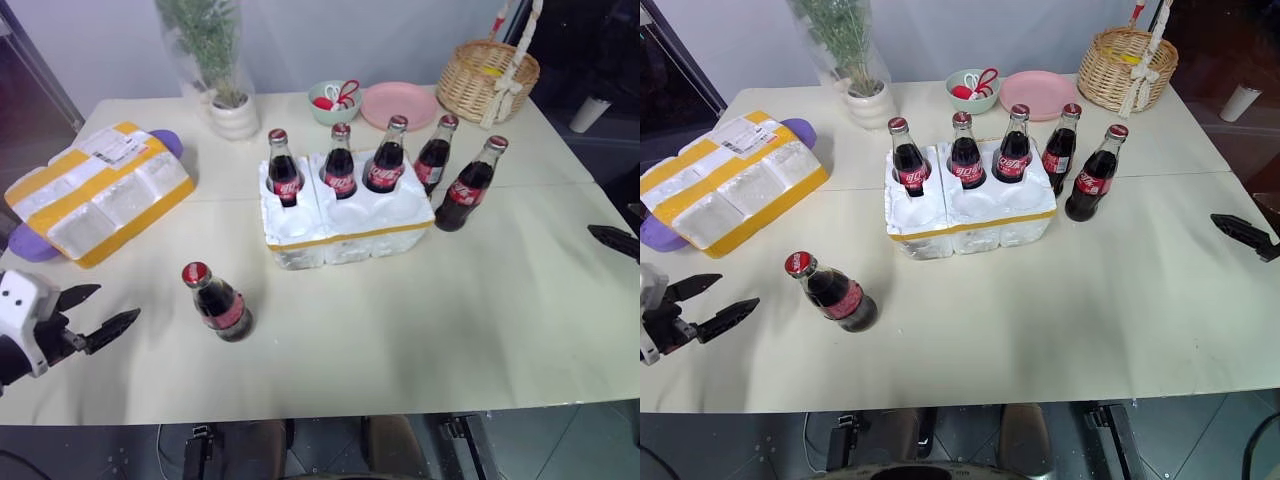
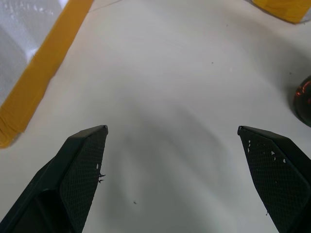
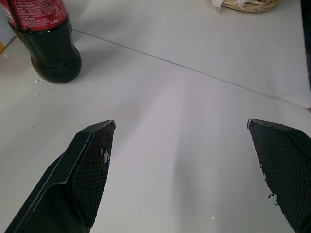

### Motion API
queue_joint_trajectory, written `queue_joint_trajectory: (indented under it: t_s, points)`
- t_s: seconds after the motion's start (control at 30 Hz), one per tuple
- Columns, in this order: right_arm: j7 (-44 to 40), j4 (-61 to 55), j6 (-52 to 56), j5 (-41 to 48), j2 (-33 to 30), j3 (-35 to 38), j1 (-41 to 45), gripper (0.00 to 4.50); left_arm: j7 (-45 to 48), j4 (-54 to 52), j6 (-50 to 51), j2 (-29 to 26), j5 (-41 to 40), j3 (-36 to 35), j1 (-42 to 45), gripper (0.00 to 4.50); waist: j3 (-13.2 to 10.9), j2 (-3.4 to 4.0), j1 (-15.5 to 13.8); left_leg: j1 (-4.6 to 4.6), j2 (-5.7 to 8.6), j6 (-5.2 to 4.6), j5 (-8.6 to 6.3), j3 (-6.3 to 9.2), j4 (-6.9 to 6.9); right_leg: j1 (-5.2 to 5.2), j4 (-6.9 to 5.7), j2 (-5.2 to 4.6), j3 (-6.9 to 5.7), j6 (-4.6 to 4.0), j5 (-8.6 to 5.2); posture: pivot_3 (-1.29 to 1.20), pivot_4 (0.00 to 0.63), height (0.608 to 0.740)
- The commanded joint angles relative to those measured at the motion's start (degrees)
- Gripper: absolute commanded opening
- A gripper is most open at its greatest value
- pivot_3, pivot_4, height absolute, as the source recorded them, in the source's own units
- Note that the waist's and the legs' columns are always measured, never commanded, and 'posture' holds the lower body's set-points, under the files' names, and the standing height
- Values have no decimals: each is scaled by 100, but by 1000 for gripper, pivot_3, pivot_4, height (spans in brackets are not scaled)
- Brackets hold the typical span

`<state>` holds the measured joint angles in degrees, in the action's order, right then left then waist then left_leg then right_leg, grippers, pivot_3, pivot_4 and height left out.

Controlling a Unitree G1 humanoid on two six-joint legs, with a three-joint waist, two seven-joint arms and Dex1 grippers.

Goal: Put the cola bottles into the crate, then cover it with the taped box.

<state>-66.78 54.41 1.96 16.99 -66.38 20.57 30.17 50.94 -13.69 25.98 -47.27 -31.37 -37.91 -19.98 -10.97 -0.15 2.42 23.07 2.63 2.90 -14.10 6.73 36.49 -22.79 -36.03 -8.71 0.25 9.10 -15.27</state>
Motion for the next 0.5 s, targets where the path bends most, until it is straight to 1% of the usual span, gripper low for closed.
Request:
queue_joint_trajectory:
  t_s: [0.03,0.23,0.5]
  points:
    - [40,53,-165,2,-140,135,84,4500,-92,-111,-1,42,7,-96,17,4485,0,0,1,0,0,0,0,-1,0,0,0,0,1,0,0,0,150,737]
    - [54,146,-241,23,-151,168,35,4500,-121,-136,94,80,18,-11,-39,4485,0,0,4,-2,0,0,0,-3,-1,0,-1,1,4,7,4,0,150,737]
    - [31,153,-35,130,-123,258,18,4500,-24,-83,167,54,-22,37,33,4485,0,0,4,-3,0,0,0,-4,-1,0,-1,1,6,9,5,0,150,737]
